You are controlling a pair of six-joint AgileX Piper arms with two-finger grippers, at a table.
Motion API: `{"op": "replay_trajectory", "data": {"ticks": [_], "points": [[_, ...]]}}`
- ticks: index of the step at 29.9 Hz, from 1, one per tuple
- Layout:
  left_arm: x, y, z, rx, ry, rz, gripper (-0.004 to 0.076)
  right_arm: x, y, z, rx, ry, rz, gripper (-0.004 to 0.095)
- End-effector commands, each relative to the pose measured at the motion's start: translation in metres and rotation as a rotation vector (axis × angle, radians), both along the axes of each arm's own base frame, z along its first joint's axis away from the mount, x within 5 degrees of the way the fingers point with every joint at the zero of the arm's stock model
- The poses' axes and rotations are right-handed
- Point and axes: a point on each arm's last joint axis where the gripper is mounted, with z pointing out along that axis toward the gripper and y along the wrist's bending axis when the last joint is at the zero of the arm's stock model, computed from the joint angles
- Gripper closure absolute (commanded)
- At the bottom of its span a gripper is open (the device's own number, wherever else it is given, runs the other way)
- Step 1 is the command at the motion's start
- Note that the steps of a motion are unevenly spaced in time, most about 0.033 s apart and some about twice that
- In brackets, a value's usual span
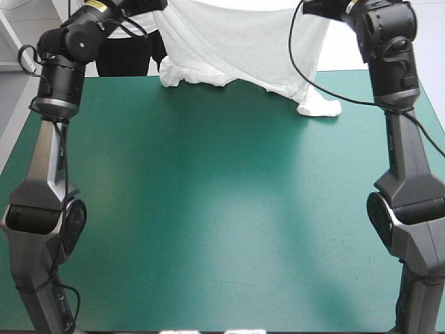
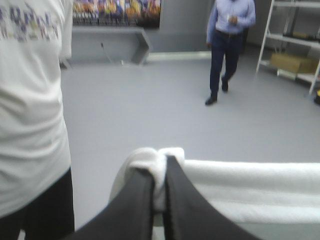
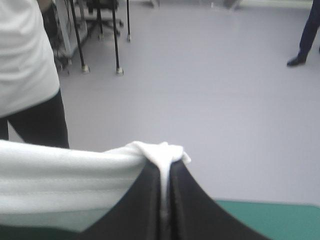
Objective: Fold the cloth
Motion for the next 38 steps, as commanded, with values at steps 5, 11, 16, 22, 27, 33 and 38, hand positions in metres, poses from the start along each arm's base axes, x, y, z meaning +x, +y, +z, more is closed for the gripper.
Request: {"op": "replay_trajectory", "data": {"ticks": [5,11,16,22,27,33,38], "points": [[0.036,-0.007,-0.056,0.005,0.222,-0.011,0.0734,0.035,0.006,-0.054,0.003,0.203,0.002,0.0925],[0.065,-0.009,-0.112,0.051,0.390,0.018,0.0734,0.071,0.010,-0.112,0.002,0.341,0.014,0.0925],[0.068,-0.013,-0.144,0.062,0.590,-0.004,0.0734,0.084,0.007,-0.156,0.002,0.535,0.023,0.0925],[0.057,-0.025,-0.157,0.234,0.711,0.083,0.0734,0.081,0.008,-0.161,0.026,0.588,0.049,0.0925],[0.050,-0.034,-0.174,0.279,0.823,0.099,0.0734,0.078,0.013,-0.155,0.045,0.583,0.080,0.0925],[0.025,-0.032,-0.192,0.263,0.844,0.105,0.0734,0.075,0.017,-0.160,0.055,0.618,0.096,0.0925],[-0.019,-0.025,-0.212,0.181,0.829,0.086,0.0734,0.072,0.026,-0.173,0.057,0.687,0.121,0.0924]]}}
